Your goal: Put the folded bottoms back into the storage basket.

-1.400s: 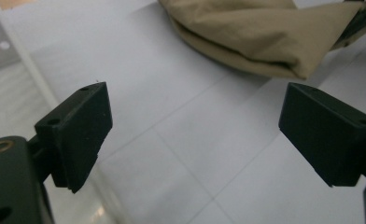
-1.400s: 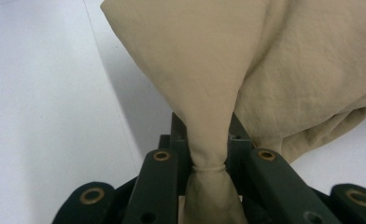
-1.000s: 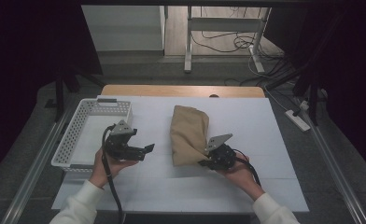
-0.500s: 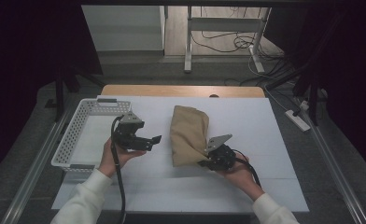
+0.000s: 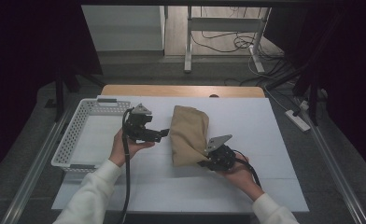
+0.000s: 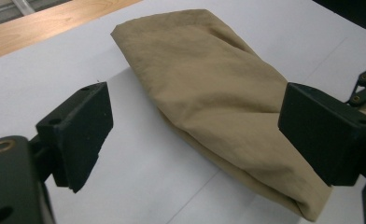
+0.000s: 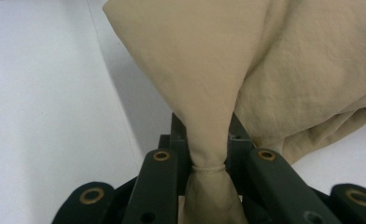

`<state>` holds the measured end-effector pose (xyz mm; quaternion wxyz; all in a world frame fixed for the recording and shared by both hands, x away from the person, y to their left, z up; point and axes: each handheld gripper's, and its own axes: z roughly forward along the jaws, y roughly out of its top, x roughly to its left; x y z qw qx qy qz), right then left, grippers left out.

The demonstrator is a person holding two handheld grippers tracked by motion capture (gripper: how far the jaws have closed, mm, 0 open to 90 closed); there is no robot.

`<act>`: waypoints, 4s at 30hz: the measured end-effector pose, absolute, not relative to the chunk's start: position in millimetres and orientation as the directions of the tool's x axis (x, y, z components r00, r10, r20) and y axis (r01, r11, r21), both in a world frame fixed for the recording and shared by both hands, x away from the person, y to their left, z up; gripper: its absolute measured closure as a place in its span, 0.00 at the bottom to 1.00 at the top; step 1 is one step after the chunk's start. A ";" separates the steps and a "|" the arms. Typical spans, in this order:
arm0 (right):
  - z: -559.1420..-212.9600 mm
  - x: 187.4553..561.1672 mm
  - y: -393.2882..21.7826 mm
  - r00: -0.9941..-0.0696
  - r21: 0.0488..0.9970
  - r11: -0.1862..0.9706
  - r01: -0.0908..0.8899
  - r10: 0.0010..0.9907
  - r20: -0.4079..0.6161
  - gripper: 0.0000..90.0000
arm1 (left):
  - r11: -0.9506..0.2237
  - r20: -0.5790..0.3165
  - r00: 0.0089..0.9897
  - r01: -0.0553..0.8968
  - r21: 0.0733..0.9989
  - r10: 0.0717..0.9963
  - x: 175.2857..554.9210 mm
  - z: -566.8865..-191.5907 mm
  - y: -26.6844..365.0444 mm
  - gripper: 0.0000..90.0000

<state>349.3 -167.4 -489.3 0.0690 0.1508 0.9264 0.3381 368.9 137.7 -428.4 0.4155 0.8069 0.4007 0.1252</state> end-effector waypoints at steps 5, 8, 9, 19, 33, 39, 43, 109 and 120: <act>-489.6 349.1 -167.0 -0.946 0.645 0.728 0.231 0.324 -0.027 0.87 | -0.298 -0.171 0.636 0.560 0.773 0.752 378.0 -433.2 134.7 0.14; -490.2 348.9 -166.4 -0.945 0.643 0.730 0.232 0.325 -0.028 0.87 | -0.295 -0.176 0.632 0.566 0.769 0.755 384.3 -435.4 132.6 0.14; -490.2 348.9 -166.4 -0.945 0.643 0.730 0.232 0.325 -0.028 0.87 | -0.292 -0.178 0.629 0.568 0.769 0.757 385.8 -435.8 132.0 0.14; -490.8 348.8 -166.1 -0.945 0.643 0.730 0.232 0.325 -0.028 0.87 | -0.311 -0.166 0.619 0.587 0.748 0.767 406.6 -437.8 123.0 0.14; -490.7 348.7 -165.9 -0.946 0.643 0.730 0.230 0.324 -0.029 0.87 | -0.309 -0.178 0.592 0.626 0.716 0.786 434.4 -442.4 115.8 0.14; -490.4 348.4 -165.8 -0.946 0.642 0.732 0.228 0.323 -0.032 0.87 | -0.317 -0.175 0.592 0.631 0.708 0.787 442.4 -443.7 110.0 0.14; -490.2 348.1 -165.7 -0.945 0.642 0.732 0.227 0.324 -0.035 0.87 | -0.329 -0.171 0.594 0.635 0.699 0.786 447.2 -445.2 104.4 0.14; -496.6 346.9 -162.4 -0.949 0.629 0.747 0.216 0.313 -0.046 0.87 | -0.361 -0.203 0.575 0.711 0.603 0.793 503.8 -484.9 67.5 0.13; -497.6 346.9 -162.4 -0.949 0.627 0.748 0.216 0.312 -0.046 0.87 | -0.378 -0.208 0.574 0.729 0.571 0.792 508.6 -496.3 64.0 0.11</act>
